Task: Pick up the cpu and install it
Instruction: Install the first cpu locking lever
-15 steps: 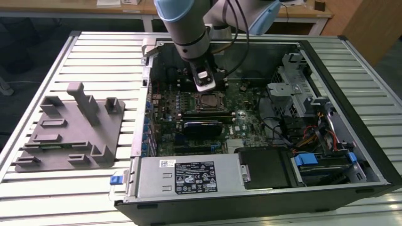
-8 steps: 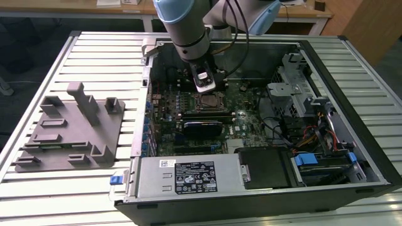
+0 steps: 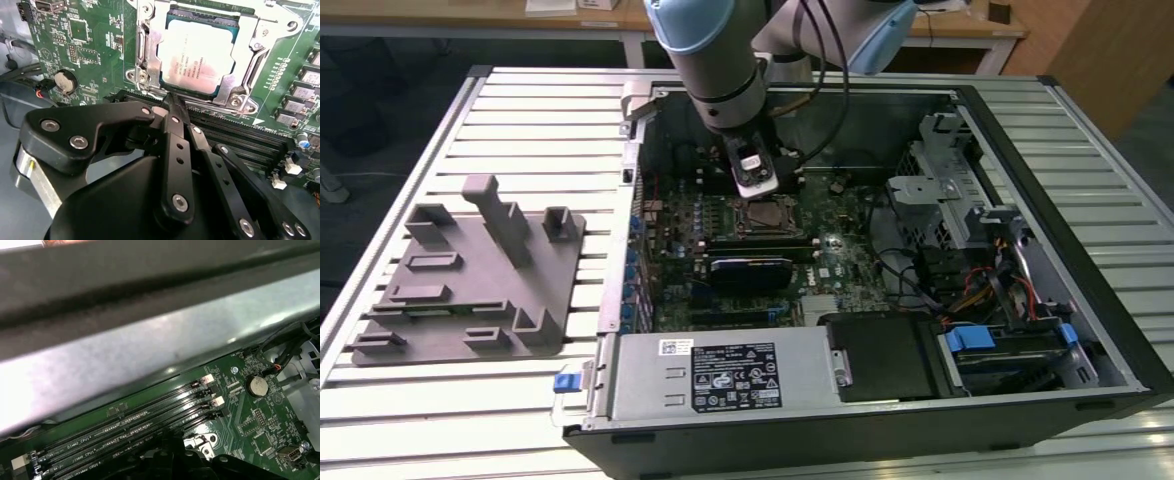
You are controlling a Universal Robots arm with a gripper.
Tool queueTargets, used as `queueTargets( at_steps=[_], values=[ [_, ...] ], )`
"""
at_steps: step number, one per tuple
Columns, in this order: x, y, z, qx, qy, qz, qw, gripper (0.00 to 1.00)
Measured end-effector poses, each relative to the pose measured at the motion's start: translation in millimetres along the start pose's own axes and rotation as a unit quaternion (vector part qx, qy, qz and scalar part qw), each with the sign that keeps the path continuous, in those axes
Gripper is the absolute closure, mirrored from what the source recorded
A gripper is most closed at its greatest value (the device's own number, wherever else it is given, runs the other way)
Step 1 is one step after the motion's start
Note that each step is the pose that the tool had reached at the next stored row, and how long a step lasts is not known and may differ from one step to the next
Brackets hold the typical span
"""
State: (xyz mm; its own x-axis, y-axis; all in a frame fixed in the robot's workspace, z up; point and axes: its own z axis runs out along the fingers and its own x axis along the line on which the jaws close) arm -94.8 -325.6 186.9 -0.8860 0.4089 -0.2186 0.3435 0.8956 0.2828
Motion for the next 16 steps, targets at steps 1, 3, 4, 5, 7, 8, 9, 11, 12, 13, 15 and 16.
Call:
queueTargets(
  at_steps=[1, 3, 4, 5, 7, 8, 9, 11, 12, 13, 15, 16],
  values=[
    [0.0, 0.0, 0.0, 0.0000, 0.0000, 0.000, 1.0000, 0.89],
    [0.0, 0.1, -0.2, 0.0018, -0.0007, -0.001, 1.0000, 0.89],
    [-0.2, 0.2, -0.8, 0.0034, -0.0014, -0.001, 1.0000, 0.89],
    [-0.4, 0.4, -1.7, 0.0050, -0.0020, -0.002, 1.0000, 0.89],
    [-1.1, 1.4, -4.8, 0.0077, -0.0029, -0.003, 1.0000, 0.89],
    [-1.6, 1.9, -6.7, 0.0086, -0.0033, -0.003, 1.0000, 0.89],
    [-2.1, 2.6, -8.9, 0.0092, -0.0036, -0.003, 0.9999, 0.89],
    [-3.3, 4.2, -14.1, 0.0102, -0.0039, -0.004, 0.9999, 0.89],
    [-4.0, 5.1, -16.9, 0.0105, -0.0040, -0.004, 0.9999, 0.89],
    [-4.7, 6.1, -20.2, 0.0107, -0.0042, -0.004, 0.9999, 0.89],
    [-6.4, 8.2, -27.3, 0.0112, -0.0044, -0.004, 0.9999, 0.89],
    [-7.2, 9.3, -30.9, 0.0114, -0.0045, -0.003, 0.9999, 0.89]
  ],
)
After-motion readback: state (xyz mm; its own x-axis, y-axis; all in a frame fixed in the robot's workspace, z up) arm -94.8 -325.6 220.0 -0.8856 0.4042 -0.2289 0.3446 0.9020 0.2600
